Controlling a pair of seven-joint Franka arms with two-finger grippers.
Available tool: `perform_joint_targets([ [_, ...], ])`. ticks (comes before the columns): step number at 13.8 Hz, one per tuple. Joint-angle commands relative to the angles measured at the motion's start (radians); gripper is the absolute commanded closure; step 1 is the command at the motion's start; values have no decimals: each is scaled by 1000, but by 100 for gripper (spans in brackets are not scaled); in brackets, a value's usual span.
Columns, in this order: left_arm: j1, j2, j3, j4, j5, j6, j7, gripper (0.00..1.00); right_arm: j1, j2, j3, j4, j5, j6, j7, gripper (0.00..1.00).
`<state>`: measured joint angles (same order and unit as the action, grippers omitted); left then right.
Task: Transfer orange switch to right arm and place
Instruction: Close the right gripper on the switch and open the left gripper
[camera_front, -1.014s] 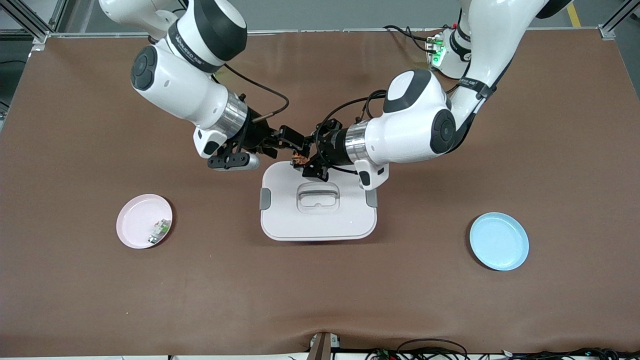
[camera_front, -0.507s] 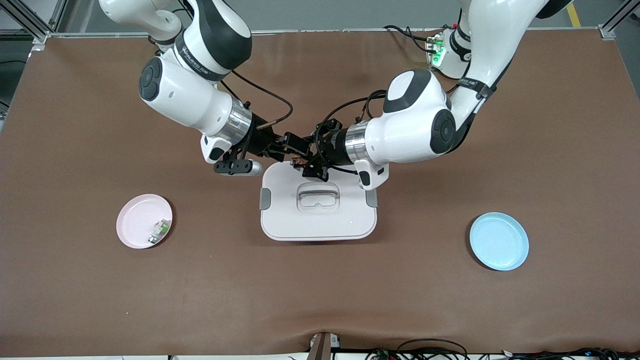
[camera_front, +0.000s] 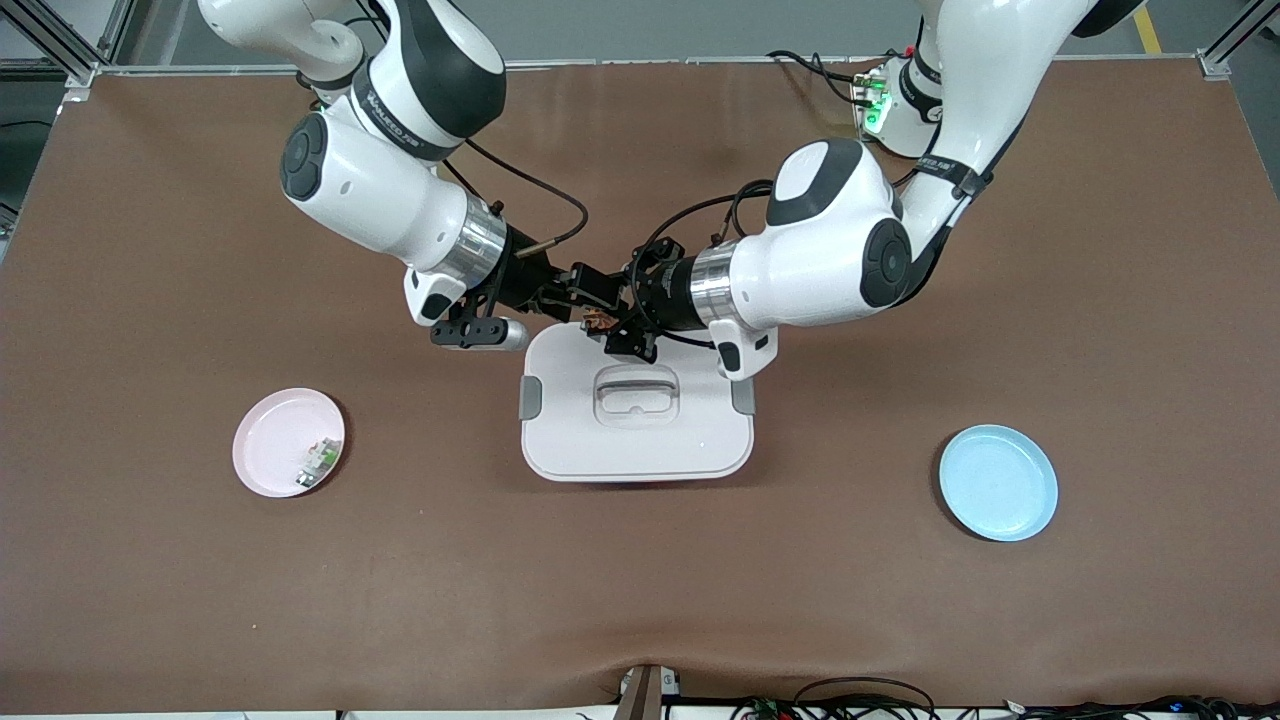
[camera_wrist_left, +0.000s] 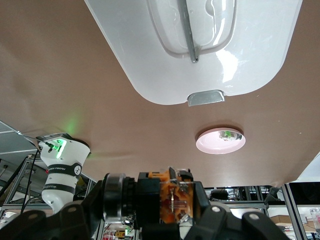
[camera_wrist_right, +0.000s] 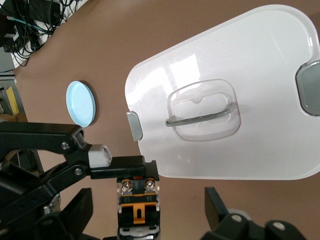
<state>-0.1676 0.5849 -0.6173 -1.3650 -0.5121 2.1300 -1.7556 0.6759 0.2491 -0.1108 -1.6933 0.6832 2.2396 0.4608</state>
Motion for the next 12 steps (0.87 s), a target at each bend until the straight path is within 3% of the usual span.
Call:
perform_joint_targets([
  [1, -13, 10, 5, 23, -14, 7, -12, 100, 17, 18, -1, 11, 13, 25, 6, 40],
  [7, -12, 10, 5, 23, -14, 7, -10, 100, 21, 25, -3, 18, 45, 28, 3, 95],
  [8, -13, 10, 5, 23, -14, 7, -9, 100, 21, 25, -3, 20, 45, 28, 4, 100],
  [10, -12, 10, 5, 23, -14, 7, -5, 100, 19, 25, -3, 23, 45, 25, 4, 100],
  [11, -12, 10, 5, 23, -13, 7, -1, 82, 19, 25, -3, 23, 45, 23, 4, 100],
  [12, -12, 10, 5, 23, -10, 7, -1, 52, 17, 25, -3, 23, 45, 22, 3, 100],
])
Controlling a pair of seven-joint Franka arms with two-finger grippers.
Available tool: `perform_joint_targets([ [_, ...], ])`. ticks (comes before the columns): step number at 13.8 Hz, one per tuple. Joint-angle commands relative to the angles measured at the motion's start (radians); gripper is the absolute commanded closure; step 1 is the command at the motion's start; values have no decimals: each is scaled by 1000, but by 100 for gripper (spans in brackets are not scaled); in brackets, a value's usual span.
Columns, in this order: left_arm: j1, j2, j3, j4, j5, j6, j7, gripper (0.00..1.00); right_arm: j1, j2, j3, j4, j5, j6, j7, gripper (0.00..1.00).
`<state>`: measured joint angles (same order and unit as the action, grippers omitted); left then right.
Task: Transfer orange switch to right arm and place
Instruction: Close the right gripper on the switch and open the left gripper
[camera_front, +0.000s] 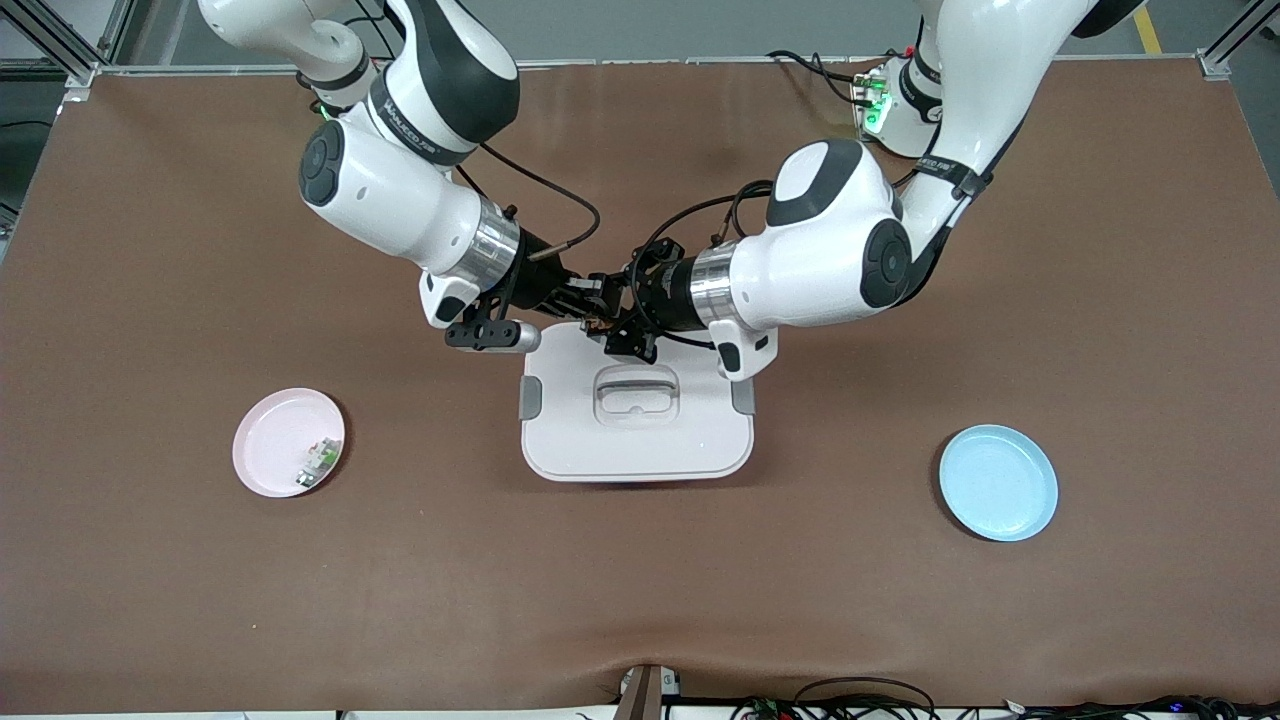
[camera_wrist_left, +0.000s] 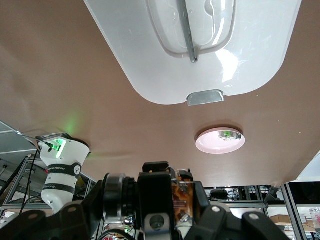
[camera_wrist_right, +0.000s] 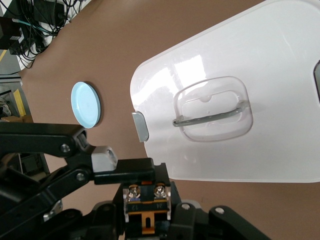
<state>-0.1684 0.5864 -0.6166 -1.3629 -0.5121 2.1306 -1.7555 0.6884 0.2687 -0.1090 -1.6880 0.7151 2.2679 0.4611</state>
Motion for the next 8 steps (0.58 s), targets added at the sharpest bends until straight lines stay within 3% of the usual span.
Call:
perform_joint_targets([
  [1, -11, 6, 6, 21, -5, 6, -9, 14, 2, 6, -5, 18, 14, -10, 1, 100],
  [2, -11, 0, 6, 21, -5, 6, -13, 0, -1, 4, -5, 18, 14, -11, -2, 100],
  [6, 9, -20, 9, 21, 0, 5, -21, 0, -10, 0, -6, 18, 11, -27, -12, 100],
  [8, 18, -40, 44, 21, 27, -6, -35, 0, -27, -6, -9, 18, 0, -71, -27, 100],
])
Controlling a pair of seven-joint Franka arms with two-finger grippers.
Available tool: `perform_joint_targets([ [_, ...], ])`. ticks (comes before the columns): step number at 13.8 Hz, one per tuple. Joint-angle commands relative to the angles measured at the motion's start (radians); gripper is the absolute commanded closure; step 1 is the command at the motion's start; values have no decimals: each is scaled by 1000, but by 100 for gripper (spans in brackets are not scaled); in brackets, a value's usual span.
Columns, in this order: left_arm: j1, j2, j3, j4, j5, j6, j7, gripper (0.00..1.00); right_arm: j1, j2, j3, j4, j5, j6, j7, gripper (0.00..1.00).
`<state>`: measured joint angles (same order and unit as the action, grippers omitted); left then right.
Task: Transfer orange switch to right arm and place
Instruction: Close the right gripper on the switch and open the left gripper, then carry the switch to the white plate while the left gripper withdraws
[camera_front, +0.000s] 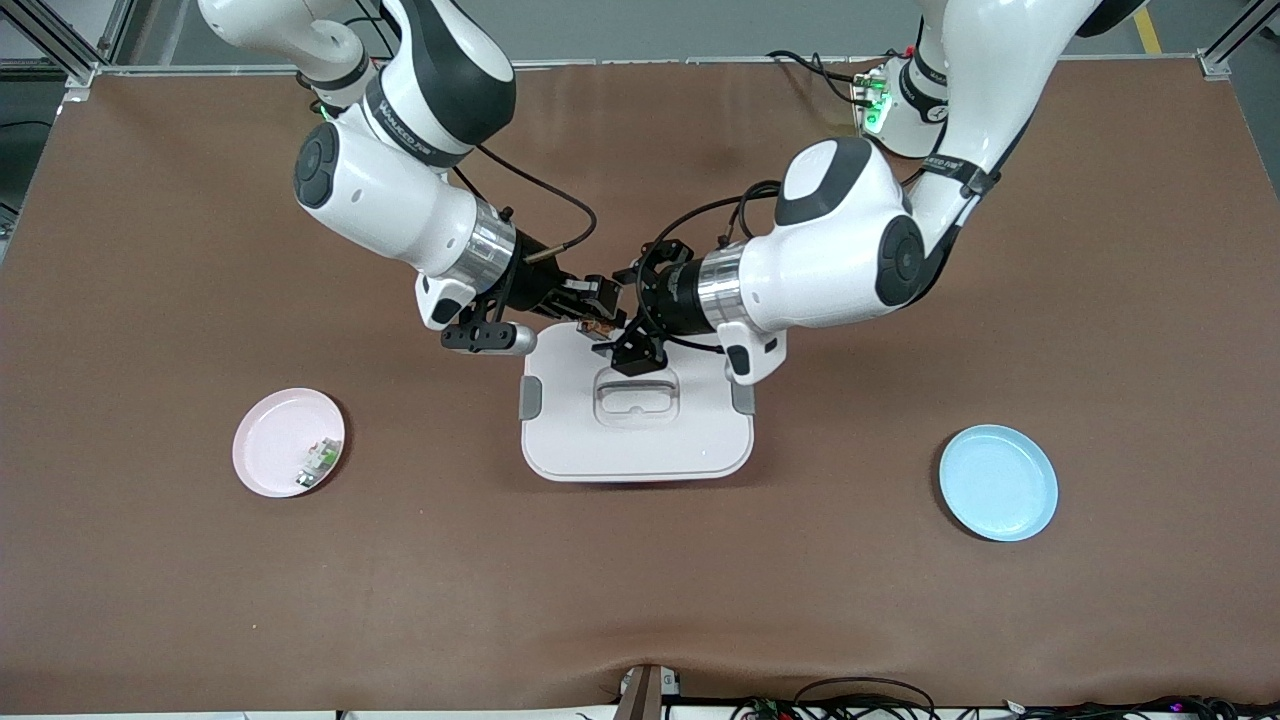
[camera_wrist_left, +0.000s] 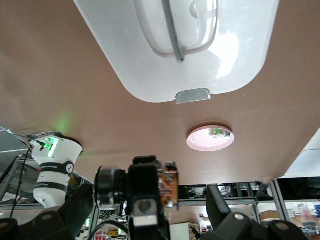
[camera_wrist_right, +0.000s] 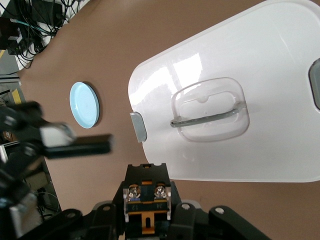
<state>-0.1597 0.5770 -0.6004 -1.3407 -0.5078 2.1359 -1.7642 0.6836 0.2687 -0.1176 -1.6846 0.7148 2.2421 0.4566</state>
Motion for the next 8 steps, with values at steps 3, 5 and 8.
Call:
perform_joint_targets([
  [3, 29, -65, 42, -3, 187, -16, -20, 0, -84, -34, -7, 3, -33, -169, -226, 100],
  [5, 66, -60, 42, -3, 308, -33, 2, 0, -134, -65, -7, -1, -166, -254, -324, 100],
  [8, 106, -57, 45, -11, 460, -65, 83, 0, -206, -106, -7, -13, -328, -375, -485, 100],
])
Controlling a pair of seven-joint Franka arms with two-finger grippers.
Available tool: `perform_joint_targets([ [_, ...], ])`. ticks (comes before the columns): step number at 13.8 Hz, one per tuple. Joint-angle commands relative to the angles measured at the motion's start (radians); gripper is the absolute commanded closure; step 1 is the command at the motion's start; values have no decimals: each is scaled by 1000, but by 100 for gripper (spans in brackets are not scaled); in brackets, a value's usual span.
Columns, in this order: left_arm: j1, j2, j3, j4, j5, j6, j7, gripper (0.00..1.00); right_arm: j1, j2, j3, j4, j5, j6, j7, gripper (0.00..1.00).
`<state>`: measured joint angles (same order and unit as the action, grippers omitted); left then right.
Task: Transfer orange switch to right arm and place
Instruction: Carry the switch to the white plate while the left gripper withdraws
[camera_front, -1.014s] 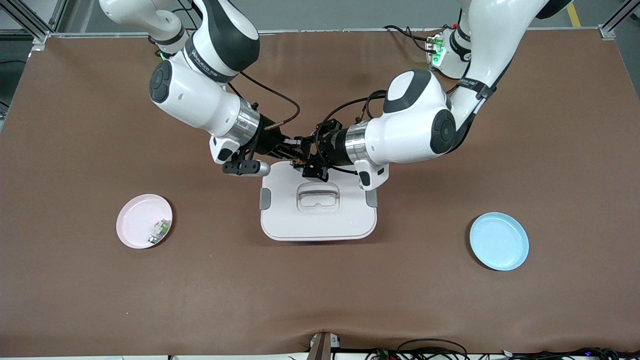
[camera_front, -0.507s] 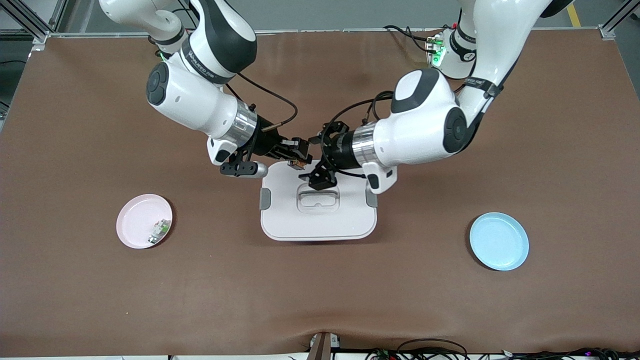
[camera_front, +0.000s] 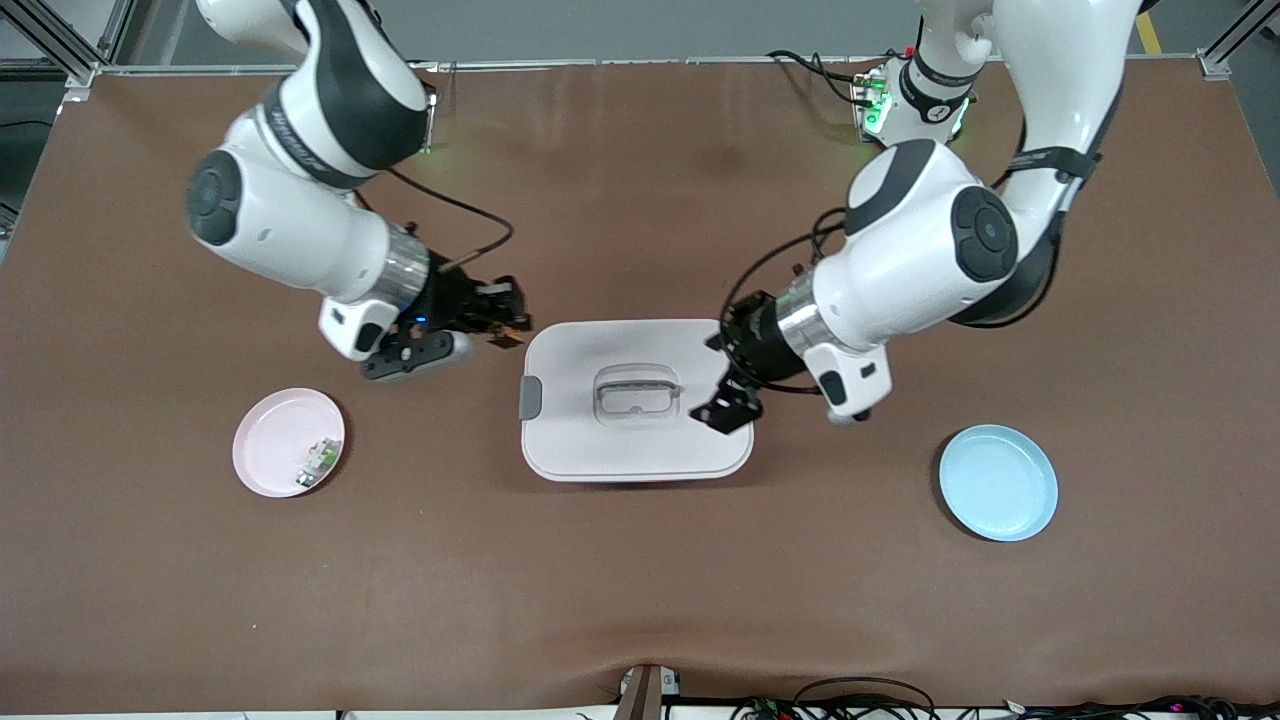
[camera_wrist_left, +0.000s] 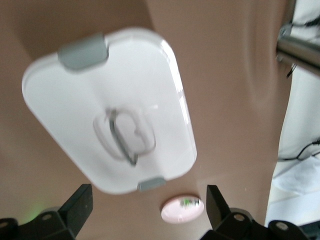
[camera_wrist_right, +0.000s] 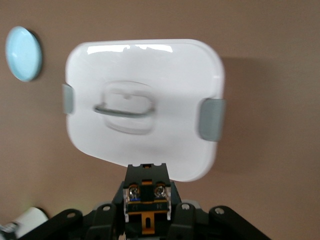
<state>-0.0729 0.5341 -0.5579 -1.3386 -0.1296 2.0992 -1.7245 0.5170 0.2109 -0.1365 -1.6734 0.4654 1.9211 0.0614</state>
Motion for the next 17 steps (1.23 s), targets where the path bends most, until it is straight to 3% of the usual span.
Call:
perform_joint_targets([
  [1, 37, -13, 1, -14, 150, -34, 61, 0, -60, -63, 12, -35, -143, -74, -163, 100],
  [5, 119, -26, 0, -16, 258, -166, 372, 0, -95, -105, 12, -100, -394, -71, -357, 100],
  [7, 182, -64, 0, -20, 258, -263, 584, 0, -132, -114, 12, -120, -461, -62, -467, 100],
  [10, 258, -115, 1, -24, 274, -355, 825, 0, -216, -119, 12, -189, -481, 34, -716, 100],
  [14, 343, -178, 1, -25, 306, -389, 1003, 0, -325, -110, 12, -307, -481, 223, -967, 100],
  [17, 416, -223, 1, -21, 307, -430, 1220, 0, -386, -85, 12, -315, -481, 283, -1120, 100],
])
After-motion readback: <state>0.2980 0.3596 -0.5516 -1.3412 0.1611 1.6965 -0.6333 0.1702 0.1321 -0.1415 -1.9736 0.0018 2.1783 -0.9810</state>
